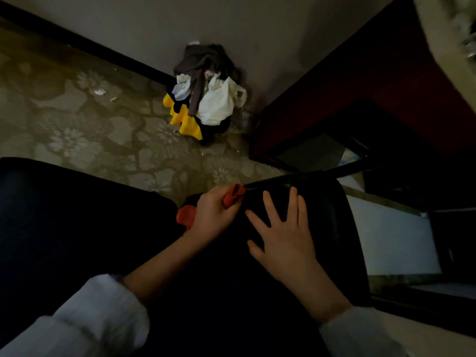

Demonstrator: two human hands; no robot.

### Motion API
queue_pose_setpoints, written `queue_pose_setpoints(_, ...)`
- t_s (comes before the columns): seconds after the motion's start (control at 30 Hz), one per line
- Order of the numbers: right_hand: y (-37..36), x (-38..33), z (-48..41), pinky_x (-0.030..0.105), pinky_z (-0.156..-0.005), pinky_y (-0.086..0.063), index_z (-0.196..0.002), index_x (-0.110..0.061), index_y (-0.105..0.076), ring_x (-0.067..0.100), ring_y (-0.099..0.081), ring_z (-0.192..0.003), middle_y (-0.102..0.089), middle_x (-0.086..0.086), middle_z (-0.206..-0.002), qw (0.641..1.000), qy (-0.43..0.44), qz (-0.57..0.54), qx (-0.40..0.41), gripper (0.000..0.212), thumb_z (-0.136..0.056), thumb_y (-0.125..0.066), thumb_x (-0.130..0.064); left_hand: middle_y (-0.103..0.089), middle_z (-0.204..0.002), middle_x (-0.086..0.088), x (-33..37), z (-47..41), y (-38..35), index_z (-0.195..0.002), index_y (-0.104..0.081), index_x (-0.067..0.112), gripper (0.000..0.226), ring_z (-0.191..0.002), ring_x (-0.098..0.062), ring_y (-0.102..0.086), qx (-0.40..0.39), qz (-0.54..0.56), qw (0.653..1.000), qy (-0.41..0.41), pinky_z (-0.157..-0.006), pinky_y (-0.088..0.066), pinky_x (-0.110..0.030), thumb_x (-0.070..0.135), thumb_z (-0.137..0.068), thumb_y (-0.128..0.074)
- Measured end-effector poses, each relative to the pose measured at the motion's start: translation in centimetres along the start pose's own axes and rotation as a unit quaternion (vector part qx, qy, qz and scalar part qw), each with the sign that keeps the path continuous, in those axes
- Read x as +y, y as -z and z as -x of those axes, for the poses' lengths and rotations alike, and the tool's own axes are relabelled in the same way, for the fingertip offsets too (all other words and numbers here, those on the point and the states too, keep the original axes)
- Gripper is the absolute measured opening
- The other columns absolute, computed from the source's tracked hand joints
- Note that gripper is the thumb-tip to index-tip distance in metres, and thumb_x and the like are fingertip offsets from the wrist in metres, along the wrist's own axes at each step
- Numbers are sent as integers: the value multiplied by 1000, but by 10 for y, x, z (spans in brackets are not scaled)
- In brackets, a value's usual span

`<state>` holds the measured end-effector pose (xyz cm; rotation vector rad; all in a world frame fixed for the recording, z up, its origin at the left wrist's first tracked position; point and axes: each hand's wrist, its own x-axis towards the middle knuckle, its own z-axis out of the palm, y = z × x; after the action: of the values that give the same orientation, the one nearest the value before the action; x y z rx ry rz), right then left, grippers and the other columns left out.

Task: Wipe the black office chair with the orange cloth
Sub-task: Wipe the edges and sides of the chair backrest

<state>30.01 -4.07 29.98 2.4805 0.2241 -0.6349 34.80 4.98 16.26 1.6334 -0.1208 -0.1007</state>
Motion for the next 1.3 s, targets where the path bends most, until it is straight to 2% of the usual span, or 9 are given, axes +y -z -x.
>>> queue_pose_setpoints(0.1, -13, 0, -2, 60, -106, -13, -116, -25, -68, 55, -23, -128, -52, 19, -134, 998, -2, -54, 45, 59, -76, -33, -51, -68, -88, 1, -5, -4, -3, -95, -70, 10, 30, -82, -6, -61, -26, -5, 998, -62, -72, -48, -22, 32, -82, -55)
queue_pose_setpoints(0.27, -23, -3, -1, 56, -107, -5, -112, -24, -70, 52, -26, -125, -57, 20, -128, 995, -7, -27, 101, 58, -75, -34, -50, -67, -95, -8, -25, 1, -1, -99, -70, 7, 32, -90, -11, -59, -30, -9, 998, -61, -80, -46, -23, 25, -80, -52)
queue_pose_setpoints(0.4, -28, -10, -8, 60, -103, -15, -108, -21, -72, 45, -36, -124, -60, 19, -124, 998, -9, -25, 64, 56, -76, -33, -47, -65, -92, -9, -50, 12, 10, -97, -68, 4, 38, -87, -18, -60, -43, -41, 998, 8, -76, -40, -14, 30, -77, -49)
queue_pose_setpoints(0.53, -32, -10, -9, 58, -101, -18, -106, -21, -73, 48, -52, -116, -64, 17, -120, 1000, 4, 2, 30, 57, -75, -32, -47, -67, -91, -7, -61, 21, 15, -96, -69, 7, 38, -87, -23, -63, -16, -54, 995, 84, -75, -43, -24, 35, -79, -52)
queue_pose_setpoints(0.67, -32, -10, 0, 54, -100, -21, -107, -18, -72, 40, -45, -119, -64, 17, -120, 1000, 17, 5, 15, 57, -76, -33, -46, -70, -92, -2, -29, 30, 2, -95, -71, 11, 34, -86, -10, -63, -25, -1, 997, 71, -76, -46, -20, 37, -80, -56)
queue_pose_setpoints(0.83, -38, -11, 13, 52, -102, -19, -107, -14, -72, 37, -59, -112, -64, 19, -119, 1000, 18, -13, 19, 58, -76, -33, -43, -68, -96, 2, -16, 45, -11, -99, -71, 13, 25, -89, -3, -61, -55, 28, 998, 11, -80, -45, -12, 28, -83, -59)
queue_pose_setpoints(1.03, -48, -21, 19, 55, -104, -12, -105, -8, -72, 43, -59, -110, -63, 25, -116, 999, -6, -39, 30, 57, -75, -38, -42, -68, -91, 0, -66, 54, 5, -99, -70, 14, 47, -85, -12, -63, -23, -15, 988, 154, -78, -49, -29, 50, -77, -48)
queue_pose_setpoints(1.2, -51, -24, 15, 57, -105, -13, -110, -8, -70, 46, -53, -116, -59, 28, -121, 1000, 9, -16, -1, 68, -56, -82, -48, -66, -79, -3, -84, 45, 10, -90, -67, 12, 11, -72, -11, -60, 20, -49, 971, 235, -69, -46, -30, 22, -89, -61)
queue_pose_setpoints(1.3, -26, -26, 11, 59, -104, 10, -140, -18, -45, 46, -25, -137, -32, 29, -146, 999, -6, 21, -48, 72, -81, -59, -56, -63, -79, 5, -73, 40, 8, -92, -67, 11, 10, -69, 3, -54, 28, -25, 973, 230, -69, -43, -26, 18, -89, -61)
